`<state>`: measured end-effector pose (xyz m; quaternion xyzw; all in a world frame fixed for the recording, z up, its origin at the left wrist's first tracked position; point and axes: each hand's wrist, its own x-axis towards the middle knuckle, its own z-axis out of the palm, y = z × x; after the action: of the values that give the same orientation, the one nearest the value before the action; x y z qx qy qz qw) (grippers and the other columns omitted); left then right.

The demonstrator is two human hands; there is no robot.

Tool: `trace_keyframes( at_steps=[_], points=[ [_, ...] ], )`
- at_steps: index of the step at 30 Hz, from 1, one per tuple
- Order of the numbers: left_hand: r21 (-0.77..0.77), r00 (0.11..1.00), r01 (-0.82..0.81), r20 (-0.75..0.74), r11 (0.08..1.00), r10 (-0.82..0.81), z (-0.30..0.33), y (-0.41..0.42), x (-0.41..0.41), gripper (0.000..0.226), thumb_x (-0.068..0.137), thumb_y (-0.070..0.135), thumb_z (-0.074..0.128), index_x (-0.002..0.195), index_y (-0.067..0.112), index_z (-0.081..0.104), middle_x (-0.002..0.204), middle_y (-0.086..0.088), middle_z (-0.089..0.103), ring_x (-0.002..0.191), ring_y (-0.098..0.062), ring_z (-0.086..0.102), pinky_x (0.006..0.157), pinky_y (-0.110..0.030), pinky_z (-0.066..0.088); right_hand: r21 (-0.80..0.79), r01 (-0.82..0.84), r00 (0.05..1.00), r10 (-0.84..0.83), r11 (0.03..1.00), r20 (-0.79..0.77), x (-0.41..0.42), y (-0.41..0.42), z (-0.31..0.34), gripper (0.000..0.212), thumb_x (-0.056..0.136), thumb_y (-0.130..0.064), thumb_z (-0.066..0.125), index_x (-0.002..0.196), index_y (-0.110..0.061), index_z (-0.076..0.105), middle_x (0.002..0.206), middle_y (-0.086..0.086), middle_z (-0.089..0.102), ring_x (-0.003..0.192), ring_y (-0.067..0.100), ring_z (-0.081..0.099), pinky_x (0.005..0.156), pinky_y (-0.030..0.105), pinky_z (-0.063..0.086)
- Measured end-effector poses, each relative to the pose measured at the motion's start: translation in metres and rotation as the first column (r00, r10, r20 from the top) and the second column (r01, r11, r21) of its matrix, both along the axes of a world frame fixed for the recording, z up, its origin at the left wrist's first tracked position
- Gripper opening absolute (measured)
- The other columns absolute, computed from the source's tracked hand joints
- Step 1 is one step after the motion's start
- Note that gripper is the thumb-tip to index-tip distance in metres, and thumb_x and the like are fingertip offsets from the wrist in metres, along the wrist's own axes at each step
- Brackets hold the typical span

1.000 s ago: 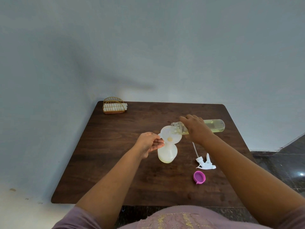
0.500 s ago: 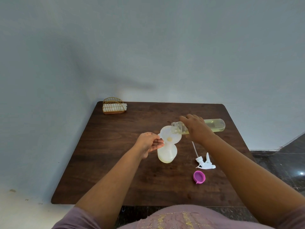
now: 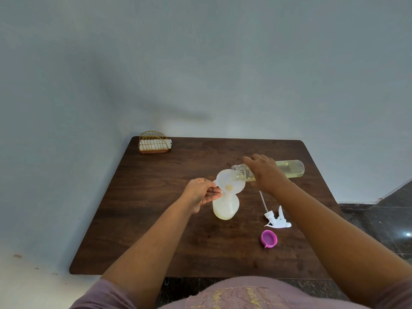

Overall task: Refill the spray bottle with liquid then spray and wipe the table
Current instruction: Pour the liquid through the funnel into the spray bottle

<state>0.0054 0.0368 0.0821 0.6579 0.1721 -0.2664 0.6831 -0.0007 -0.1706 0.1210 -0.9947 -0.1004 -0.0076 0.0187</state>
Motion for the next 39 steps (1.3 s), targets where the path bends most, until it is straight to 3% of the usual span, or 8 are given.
trace_keyframes(
  at_steps=[14, 32, 39],
  points=[
    [0.008, 1.000, -0.005, -0.004, 1.000, 0.006, -0.0004, -0.0007, 0.0000, 0.010, 0.094, 0.007, 0.061, 0.098, 0.001, 0.067, 0.097, -0.018, 0.073, 0.089, -0.025, 0.072, 0.084, -0.036, 0.060, -0.007, 0.004, 1.000, -0.004, 1.000, 0.006, -0.0003, -0.0003, -0.0001, 0.061, 0.074, -0.016, 0.074, 0.128, -0.022, 0.046, 0.114, 0.004, 0.054, 0.108, 0.021, 0.050, 0.099, 0.036, 0.038],
    [-0.026, 1.000, -0.002, -0.006, 1.000, 0.002, 0.0006, 0.0011, -0.0011, 0.012, 0.094, 0.006, 0.059, 0.100, -0.002, 0.066, 0.086, -0.015, 0.073, 0.078, -0.021, 0.073, 0.070, -0.027, 0.061, -0.020, 0.007, 1.000, -0.007, 1.000, -0.001, -0.0006, 0.0016, 0.0014, 0.060, 0.075, -0.016, 0.074, 0.127, -0.021, 0.045, 0.116, 0.005, 0.054, 0.110, 0.022, 0.049, 0.100, 0.037, 0.038],
    [-0.028, 1.000, 0.005, -0.001, 1.000, -0.005, -0.0002, 0.0014, -0.0019, 0.011, 0.094, 0.006, 0.060, 0.098, -0.001, 0.066, 0.087, -0.016, 0.073, 0.080, -0.021, 0.072, 0.073, -0.029, 0.061, -0.018, 0.012, 1.000, -0.012, 1.000, 0.002, -0.0005, 0.0012, -0.0006, 0.060, 0.074, -0.016, 0.075, 0.127, -0.022, 0.045, 0.115, 0.004, 0.054, 0.109, 0.021, 0.050, 0.100, 0.037, 0.038]
  ],
)
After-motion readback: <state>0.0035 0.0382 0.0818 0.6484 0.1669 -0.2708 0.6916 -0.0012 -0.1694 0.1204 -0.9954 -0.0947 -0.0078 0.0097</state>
